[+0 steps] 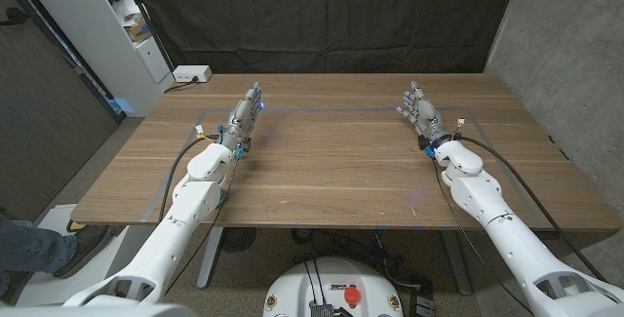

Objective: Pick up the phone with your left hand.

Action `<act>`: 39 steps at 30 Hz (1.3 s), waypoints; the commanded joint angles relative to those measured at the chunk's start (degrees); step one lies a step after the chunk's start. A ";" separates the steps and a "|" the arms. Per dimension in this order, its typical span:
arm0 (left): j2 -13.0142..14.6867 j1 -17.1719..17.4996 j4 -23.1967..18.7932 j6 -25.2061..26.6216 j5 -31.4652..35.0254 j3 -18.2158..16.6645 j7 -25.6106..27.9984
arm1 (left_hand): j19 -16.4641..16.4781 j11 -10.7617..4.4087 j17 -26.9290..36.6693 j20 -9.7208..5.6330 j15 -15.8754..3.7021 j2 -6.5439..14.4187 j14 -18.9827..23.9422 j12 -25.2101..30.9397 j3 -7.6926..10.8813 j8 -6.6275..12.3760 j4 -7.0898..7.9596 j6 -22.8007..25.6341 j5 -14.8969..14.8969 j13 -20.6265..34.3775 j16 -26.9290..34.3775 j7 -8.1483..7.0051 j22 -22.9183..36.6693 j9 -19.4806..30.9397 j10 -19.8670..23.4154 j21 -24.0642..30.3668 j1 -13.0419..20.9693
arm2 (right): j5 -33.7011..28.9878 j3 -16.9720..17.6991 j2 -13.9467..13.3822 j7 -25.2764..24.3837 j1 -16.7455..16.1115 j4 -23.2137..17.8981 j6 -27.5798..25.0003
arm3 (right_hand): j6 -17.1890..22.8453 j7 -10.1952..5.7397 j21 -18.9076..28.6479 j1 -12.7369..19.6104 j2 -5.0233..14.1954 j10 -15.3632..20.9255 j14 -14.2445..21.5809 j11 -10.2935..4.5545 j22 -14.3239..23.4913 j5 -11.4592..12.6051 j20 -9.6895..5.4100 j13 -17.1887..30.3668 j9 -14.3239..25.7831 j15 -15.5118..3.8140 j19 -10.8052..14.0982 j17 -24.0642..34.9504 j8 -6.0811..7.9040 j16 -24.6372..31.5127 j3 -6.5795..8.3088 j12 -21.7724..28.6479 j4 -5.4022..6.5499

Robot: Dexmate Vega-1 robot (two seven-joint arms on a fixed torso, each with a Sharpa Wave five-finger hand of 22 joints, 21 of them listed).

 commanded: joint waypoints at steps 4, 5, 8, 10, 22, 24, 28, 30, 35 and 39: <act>-0.12 2.40 -2.30 -1.25 -0.32 -3.22 -2.25 | -2.94 -0.06 0.10 0.53 -0.03 0.58 -1.50 0.57 0.35 0.45 -0.23 0.61 0.43 -0.21 0.28 0.07 0.21 0.16 0.69 -0.23 0.34 | -1.65 -0.02 0.92 -0.94 -0.45 -0.83 0.00 | 0.41 -0.16 -0.18 0.19 0.62 0.09 0.02 0.17 0.23 0.39 0.02 -0.08 -0.07 0.06 0.29 0.03 0.35 0.09 0.36 0.16 -0.22; -0.07 2.67 -2.60 -1.08 -0.62 -3.41 -2.49 | -2.91 -0.05 0.10 0.54 -0.03 0.61 -1.47 0.57 0.37 0.45 -0.25 0.63 0.42 -0.24 0.28 0.05 0.21 0.16 0.70 -0.23 0.36 | -1.69 -0.01 0.91 -1.08 -0.55 -1.00 -0.02 | 0.39 -0.17 -0.21 0.18 0.64 0.06 0.01 0.17 0.23 0.40 0.02 -0.12 -0.10 0.06 0.30 0.00 0.34 0.09 0.35 0.15 -0.22; 0.22 3.14 -2.97 -1.55 -0.27 -3.65 -2.72 | -2.89 -0.03 0.09 0.57 -0.08 0.71 -1.33 0.60 0.41 0.44 -0.30 0.67 0.39 -0.33 0.33 0.02 0.22 0.16 0.79 -0.29 0.43 | -1.76 0.03 0.87 -1.16 -0.80 -1.25 0.35 | 0.38 -0.20 -0.32 0.17 0.66 0.05 -0.01 0.14 0.23 0.43 0.04 -0.21 -0.15 0.05 0.20 -0.06 0.33 0.08 0.34 0.15 -0.23; -0.08 3.56 -3.14 -2.12 -0.41 -3.99 -2.56 | -2.88 -0.05 0.09 0.55 -0.09 0.77 -1.28 0.63 0.43 0.44 -0.33 0.70 0.37 -0.38 0.34 0.00 0.22 0.16 0.89 -0.32 0.47 | -1.66 0.16 0.82 -1.20 -1.02 -1.44 0.49 | 0.37 -0.16 -0.34 0.16 0.68 0.01 -0.04 0.14 0.23 0.44 0.01 -0.26 -0.19 0.03 0.23 -0.10 0.33 0.07 0.32 0.14 -0.24; 0.29 5.83 -5.55 -3.77 0.17 -5.12 -2.30 | -2.91 -0.26 0.07 0.63 -0.12 1.06 -0.92 0.74 0.54 0.48 -0.56 1.04 0.26 -0.74 0.41 -0.10 0.23 0.16 1.21 -0.59 0.71 | -1.70 0.69 0.19 -1.95 -2.48 -3.13 0.60 | 0.37 -0.22 -0.70 0.08 0.79 -0.26 -0.21 0.05 0.24 0.55 0.08 -0.65 -0.43 0.06 0.08 -0.37 0.32 0.03 0.23 0.07 -0.27; 0.08 6.28 -6.18 -3.68 0.00 -5.29 -2.00 | -2.81 -0.24 0.07 0.63 -0.15 1.11 -0.83 0.77 0.56 0.50 -0.60 1.14 0.23 -0.81 0.43 -0.14 0.23 0.16 1.30 -0.60 0.75 | -1.74 0.67 0.23 -2.01 -2.65 -3.05 0.90 | 0.36 -0.21 -0.74 0.07 0.81 -0.27 -0.18 0.00 0.24 0.57 0.08 -0.72 -0.47 0.03 0.09 -0.42 0.31 0.05 0.22 0.07 -0.28; 0.09 6.85 -6.70 -4.21 0.22 -5.36 -2.04 | -2.75 -0.32 0.06 0.60 -0.15 1.23 -0.75 0.80 0.59 0.51 -0.74 1.33 0.15 -1.00 0.42 -0.20 0.24 0.16 1.42 -0.72 0.86 | -1.76 0.61 0.30 -2.10 -2.90 -2.92 1.35 | 0.36 -0.21 -0.82 0.03 0.84 -0.26 -0.16 0.02 0.24 0.60 0.09 -0.83 -0.53 0.03 0.10 -0.49 0.31 0.07 0.19 0.09 -0.28; 0.23 7.26 -7.02 -4.34 0.04 -5.43 -2.45 | -2.73 -0.41 0.06 0.59 -0.15 1.26 -0.72 0.81 0.60 0.52 -0.77 1.38 0.13 -1.05 0.41 -0.18 0.24 0.16 1.47 -0.75 0.89 | -1.75 0.57 0.30 -2.11 -2.99 -2.89 1.48 | 0.37 -0.22 -0.88 0.02 0.85 -0.20 -0.12 0.03 0.24 0.62 0.11 -0.91 -0.58 0.03 0.10 -0.55 0.31 0.09 0.17 0.12 -0.29; 0.27 8.12 -7.72 -4.90 -0.42 -5.85 -2.92 | -2.70 -0.34 0.06 0.60 -0.16 1.33 -0.52 0.83 0.61 0.57 -0.86 1.63 0.07 -1.19 0.46 -0.23 0.24 0.17 1.55 -0.84 0.95 | -1.70 0.58 0.28 -2.34 -3.32 -3.03 1.66 | 0.49 -0.23 -0.98 0.00 0.88 -0.11 -0.09 0.08 0.25 0.66 0.12 -1.03 -0.65 0.00 0.08 -0.64 0.36 0.10 0.14 0.17 -0.31; 0.45 8.62 -8.03 -5.58 -0.73 -6.21 -3.50 | -2.66 -0.32 0.05 0.62 -0.13 1.37 -0.46 0.86 0.62 0.61 -0.92 1.81 0.04 -1.27 0.45 -0.13 0.25 0.17 1.65 -0.89 0.99 | -1.62 0.62 0.29 -2.50 -3.59 -3.24 1.75 | 0.50 -0.25 -1.06 -0.02 0.90 -0.07 -0.07 0.00 0.25 0.69 0.13 -1.15 -0.72 -0.05 0.10 -0.72 0.36 0.12 0.10 0.20 -0.32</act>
